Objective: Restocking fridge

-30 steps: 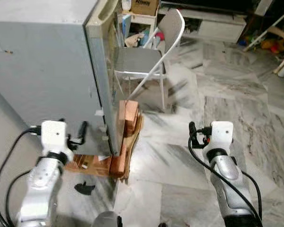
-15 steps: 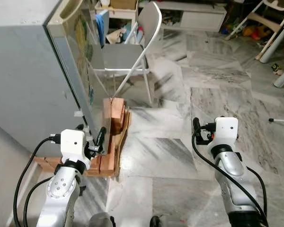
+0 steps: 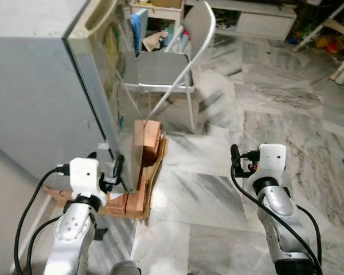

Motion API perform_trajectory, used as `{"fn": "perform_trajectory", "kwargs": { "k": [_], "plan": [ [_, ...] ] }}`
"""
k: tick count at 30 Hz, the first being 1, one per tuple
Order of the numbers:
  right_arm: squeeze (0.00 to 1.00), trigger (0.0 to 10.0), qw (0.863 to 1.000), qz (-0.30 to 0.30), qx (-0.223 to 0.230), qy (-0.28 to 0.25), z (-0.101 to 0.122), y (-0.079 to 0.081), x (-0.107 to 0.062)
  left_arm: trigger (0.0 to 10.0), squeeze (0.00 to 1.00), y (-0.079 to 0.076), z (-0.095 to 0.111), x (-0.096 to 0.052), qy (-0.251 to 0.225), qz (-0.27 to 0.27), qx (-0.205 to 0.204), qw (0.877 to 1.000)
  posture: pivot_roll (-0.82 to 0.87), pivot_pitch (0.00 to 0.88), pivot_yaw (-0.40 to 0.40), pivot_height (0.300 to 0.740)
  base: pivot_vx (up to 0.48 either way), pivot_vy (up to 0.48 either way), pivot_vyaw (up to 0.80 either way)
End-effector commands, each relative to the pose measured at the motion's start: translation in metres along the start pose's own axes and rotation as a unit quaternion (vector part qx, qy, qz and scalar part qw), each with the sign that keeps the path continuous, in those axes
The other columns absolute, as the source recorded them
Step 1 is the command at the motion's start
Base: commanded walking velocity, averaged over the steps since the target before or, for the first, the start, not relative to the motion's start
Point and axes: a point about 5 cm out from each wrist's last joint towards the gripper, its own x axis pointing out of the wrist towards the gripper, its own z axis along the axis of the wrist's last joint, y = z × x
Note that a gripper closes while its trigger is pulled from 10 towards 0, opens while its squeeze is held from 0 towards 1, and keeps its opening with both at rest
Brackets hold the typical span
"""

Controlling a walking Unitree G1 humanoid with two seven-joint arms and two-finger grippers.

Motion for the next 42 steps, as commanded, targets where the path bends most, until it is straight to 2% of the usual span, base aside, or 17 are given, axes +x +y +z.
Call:
{"fn": "perform_trajectory", "kwargs": {
  "k": [1, 4, 7, 11, 12, 14, 15, 20, 22, 24, 25, 27, 30, 31, 33, 39, 42],
  "plan": [
    [0.00, 10.0, 1.000, -0.007, -0.021, -0.007, 0.005, 0.000, -0.002, 10.0, 0.00, 0.001, -0.003, -0.001, 0.008, 0.001, 0.009, 1.000, 0.10, 0.065, -0.023, 0.740, 0.322, 0.000, 0.00],
    [0.00, 10.0, 1.000, -0.006, -0.027, -0.003, 0.004, 0.000, -0.002, 10.0, 0.00, 0.001, -0.004, -0.002, 0.015, 0.004, 0.010, 1.000, 0.10, 0.067, -0.023, 0.740, 0.209, 0.000, 0.00],
    [0.00, 10.0, 0.999, -0.002, -0.033, 0.000, 0.003, 0.000, -0.001, 10.0, 0.00, 0.005, -0.008, -0.005, 0.024, -0.002, 0.029, 0.999, 0.11, 0.070, -0.026, 0.740, 0.000, 0.000, 0.00],
    [0.00, 10.0, 0.998, 0.002, -0.054, -0.009, 0.005, 0.002, 0.000, 10.0, 0.00, 0.023, -0.011, -0.009, 0.042, -0.008, 0.042, 0.998, 0.11, 0.073, -0.032, 0.740, 0.000, 0.000, 0.00],
    [0.00, 10.0, 0.999, 0.008, -0.042, -0.024, 0.008, 0.003, 0.002, 10.0, 0.00, 0.031, -0.009, -0.011, 0.036, -0.011, 0.051, 0.998, 0.11, 0.077, -0.031, 0.740, 0.000, 0.000, 0.00],
    [0.00, 10.0, 0.999, 0.011, -0.035, -0.029, 0.009, 0.004, 0.002, 10.0, 0.00, 0.034, -0.008, -0.011, 0.029, -0.014, 0.051, 0.998, 0.11, 0.078, -0.029, 0.740, 0.000, 0.000, 0.00],
    [0.00, 10.0, 0.999, 0.006, -0.026, -0.032, 0.010, 0.003, 0.003, 10.0, 0.00, 0.042, -0.005, -0.013, 0.030, 0.007, 0.063, 0.998, 0.12, 0.078, -0.028, 0.740, 0.000, 0.000, 0.00],
    [0.00, 10.0, 0.999, 0.003, -0.021, -0.031, 0.010, 0.003, 0.003, 10.0, 0.00, 0.046, -0.003, -0.016, 0.027, 0.047, 0.070, 0.996, 0.12, 0.080, -0.028, 0.740, 0.000, 0.000, 0.00],
    [0.00, 10.0, 0.999, 0.009, -0.016, -0.030, 0.010, 0.005, 0.002, 10.0, 0.00, 0.042, -0.002, -0.013, 0.019, 0.060, 0.057, 0.996, 0.12, 0.088, -0.029, 0.740, 0.000, 0.000, 0.00],
    [0.00, 10.0, 0.999, 0.010, -0.023, -0.030, 0.010, 0.006, 0.002, 10.0, 0.00, 0.038, -0.002, -0.011, 0.017, 0.052, 0.052, 0.997, 0.12, 0.096, -0.029, 0.740, 0.000, 0.000, 0.00],
    [0.00, 10.0, 0.999, 0.012, -0.029, -0.011, 0.007, 0.006, 0.002, 10.0, 0.00, 0.032, -0.001, -0.007, 0.012, 0.037, 0.046, 0.998, 0.12, 0.090, -0.031, 0.740, 0.000, 0.000, 0.00],
    [0.00, 10.0, 0.999, 0.022, -0.026, 0.002, 0.005, 0.006, 0.001, 10.0, 0.00, 0.029, 0.000, -0.005, 0.009, 0.029, 0.042, 0.999, 0.12, 0.086, -0.033, 0.740, 0.000, 0.000, 0.00],
    [0.00, 10.0, 0.994, 0.071, -0.043, 0.064, -0.010, 0.012, -0.005, 10.0, 0.00, 0.026, 0.000, 0.002, 0.004, 0.022, 0.046, 0.999, 0.11, 0.092, -0.032, 0.740, 0.000, 0.000, 0.00],
    [0.00, 10.0, 0.994, 0.071, -0.043, 0.064, -0.010, 0.012, -0.005, 10.0, 0.00, 0.026, 0.000, 0.002, 0.004, 0.022, 0.046, 0.999, 0.11, 0.092, -0.032, 0.740, 0.000, 0.000, 0.00],
    [0.00, 10.0, 0.988, 0.103, -0.050, 0.108, -0.024, 0.012, -0.014, 10.0, 0.00, 0.028, 0.003, 0.014, -0.006, 0.027, 0.056, 0.998, 0.10, 0.093, -0.032, 0.740, 0.000, 0.000, 0.00],
    [0.00, 10.0, 0.985, 0.114, -0.069, 0.108, -0.022, 0.010, -0.017, 10.0, 0.00, 0.031, 0.006, 0.028, -0.013, 0.031, 0.054, 0.998, 0.09, 0.093, -0.033, 0.740, 0.000, 0.000, 0.00],
    [0.00, 10.0, 0.986, 0.114, -0.065, 0.102, -0.019, 0.008, -0.016, 10.0, 0.00, 0.032, 0.007, 0.040, -0.019, 0.039, 0.061, 0.997, 0.09, 0.093, -0.035, 0.740, 0.000, 0.000, 0.00]
  ]
}}
